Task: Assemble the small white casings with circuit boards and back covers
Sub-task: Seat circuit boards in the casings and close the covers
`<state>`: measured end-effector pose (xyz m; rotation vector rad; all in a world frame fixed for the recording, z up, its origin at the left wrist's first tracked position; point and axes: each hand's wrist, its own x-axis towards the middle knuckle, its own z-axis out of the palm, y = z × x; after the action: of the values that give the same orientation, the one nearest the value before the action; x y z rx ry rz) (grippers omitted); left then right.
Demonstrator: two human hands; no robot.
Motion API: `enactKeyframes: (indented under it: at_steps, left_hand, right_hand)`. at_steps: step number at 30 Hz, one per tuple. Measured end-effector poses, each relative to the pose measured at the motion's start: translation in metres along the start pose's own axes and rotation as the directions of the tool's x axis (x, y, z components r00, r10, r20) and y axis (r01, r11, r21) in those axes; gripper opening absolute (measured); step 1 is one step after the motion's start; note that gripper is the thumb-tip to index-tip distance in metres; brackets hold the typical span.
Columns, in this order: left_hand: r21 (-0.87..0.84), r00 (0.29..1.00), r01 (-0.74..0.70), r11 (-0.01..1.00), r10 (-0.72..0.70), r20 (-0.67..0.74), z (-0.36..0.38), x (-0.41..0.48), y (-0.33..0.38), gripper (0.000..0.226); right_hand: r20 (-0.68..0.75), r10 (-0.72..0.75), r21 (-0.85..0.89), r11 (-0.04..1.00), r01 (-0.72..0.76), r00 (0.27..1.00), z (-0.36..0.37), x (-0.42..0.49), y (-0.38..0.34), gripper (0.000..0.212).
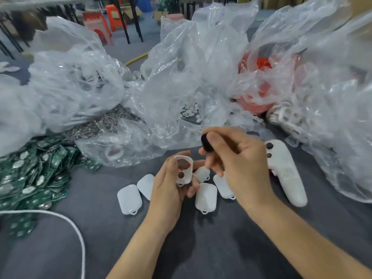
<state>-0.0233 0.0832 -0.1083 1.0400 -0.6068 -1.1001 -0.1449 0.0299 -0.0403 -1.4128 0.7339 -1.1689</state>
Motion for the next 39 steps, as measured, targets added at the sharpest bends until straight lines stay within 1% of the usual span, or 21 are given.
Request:
enactKeyframes:
  at_steps: [1,2,3,4,7,10,13,17,19,20,22,23,24,28,30,32,34,37,39]
  left_hand:
    - [-0.011,1.0,-0.018,1.0,0.018,0.001,-0.001,-0.001,0.0,0.036]
    - [-0.013,1.0,-0.027,1.0,0.027,-0.004,-0.002,0.0,0.0,0.033]
    - [-0.009,1.0,-0.024,1.0,0.024,-0.008,-0.003,0.0,0.001,0.03]
    - [-0.008,1.0,-0.012,1.0,0.012,-0.013,-0.003,0.0,0.001,0.029]
    - [-0.024,1.0,0.014,1.0,-0.014,-0.006,-0.004,0.001,0.001,0.035]
    - [-0.041,1.0,0.028,0.999,-0.027,0.012,-0.006,0.002,0.0,0.038]
    - [-0.046,0.999,0.035,0.998,-0.034,0.03,-0.008,0.003,-0.003,0.033]
    - [-0.021,0.999,0.023,1.0,-0.023,0.039,-0.009,0.003,-0.006,0.037]
    - [-0.016,0.998,0.018,1.0,-0.017,0.055,-0.009,0.002,-0.005,0.039]
    - [-0.021,0.998,0.014,1.0,-0.013,0.064,-0.008,0.002,-0.004,0.041]
    - [-0.04,0.997,0.003,0.999,0.0,0.076,-0.008,0.002,-0.004,0.044]
    - [-0.05,0.997,-0.003,0.999,0.006,0.076,-0.009,0.002,-0.003,0.044]
    - [-0.053,0.997,-0.006,0.999,0.01,0.077,-0.009,0.002,-0.003,0.044]
    - [-0.056,0.998,-0.009,0.998,0.013,0.069,-0.01,0.001,-0.001,0.042]
    - [-0.057,0.999,-0.015,0.998,0.018,0.049,-0.009,0.001,-0.001,0.04]
    - [-0.054,0.999,-0.022,0.998,0.023,0.033,-0.008,0.001,0.0,0.038]
    - [-0.049,0.999,-0.033,0.998,0.035,0.025,-0.008,0.0,0.001,0.037]
    - [-0.01,0.998,-0.052,0.999,0.052,0.023,-0.007,-0.001,0.001,0.032]
    - [0.014,0.998,-0.056,0.998,0.056,0.013,-0.006,-0.002,-0.001,0.033]
  right_hand:
    - [0.055,0.047,0.059,0.997,-0.05,0.997,0.007,-0.008,0.009,0.011]
    - [0.042,0.113,0.043,0.992,-0.114,0.993,0.013,-0.012,0.023,0.012]
    - [0.061,0.187,0.073,0.979,-0.191,0.98,0.013,-0.011,0.029,0.013]
    - [0.047,0.222,0.068,0.972,-0.224,0.974,0.007,-0.007,0.033,0.017]
    - [0.103,0.2,0.078,0.975,-0.208,0.974,0.005,-0.012,0.035,0.031]
    - [0.092,0.187,0.063,0.979,-0.193,0.978,0.002,-0.011,0.034,0.037]
    - [0.096,0.192,0.062,0.978,-0.199,0.977,-0.001,-0.011,0.034,0.034]
    - [0.091,0.224,0.156,0.959,-0.236,0.97,-0.003,-0.009,0.038,0.019]
    - [0.13,0.27,0.243,0.924,-0.295,0.954,-0.002,-0.007,0.038,0.013]
    - [0.174,0.295,0.334,0.88,-0.338,0.94,-0.002,-0.006,0.037,0.01]
    - [0.258,0.32,0.502,0.762,-0.409,0.912,-0.003,-0.004,0.034,0.011]
    - [0.284,0.312,0.543,0.727,-0.42,0.907,-0.003,-0.004,0.034,0.012]
    - [0.3,0.304,0.555,0.715,-0.425,0.904,-0.004,-0.003,0.034,0.013]
    - [0.311,0.271,0.535,0.743,-0.403,0.911,-0.005,-0.003,0.035,0.012]
    - [0.284,0.243,0.493,0.793,-0.358,0.928,-0.006,-0.002,0.036,0.012]
    - [0.241,0.166,0.381,0.89,-0.251,0.956,-0.005,-0.002,0.036,0.01]
    - [0.209,0.097,0.256,0.955,-0.15,0.973,-0.004,-0.003,0.036,0.013]
    - [0.185,0.088,0.153,0.981,-0.118,0.979,-0.005,-0.003,0.035,0.022]
    - [0.18,0.08,0.09,0.991,-0.097,0.981,-0.005,-0.004,0.035,0.025]
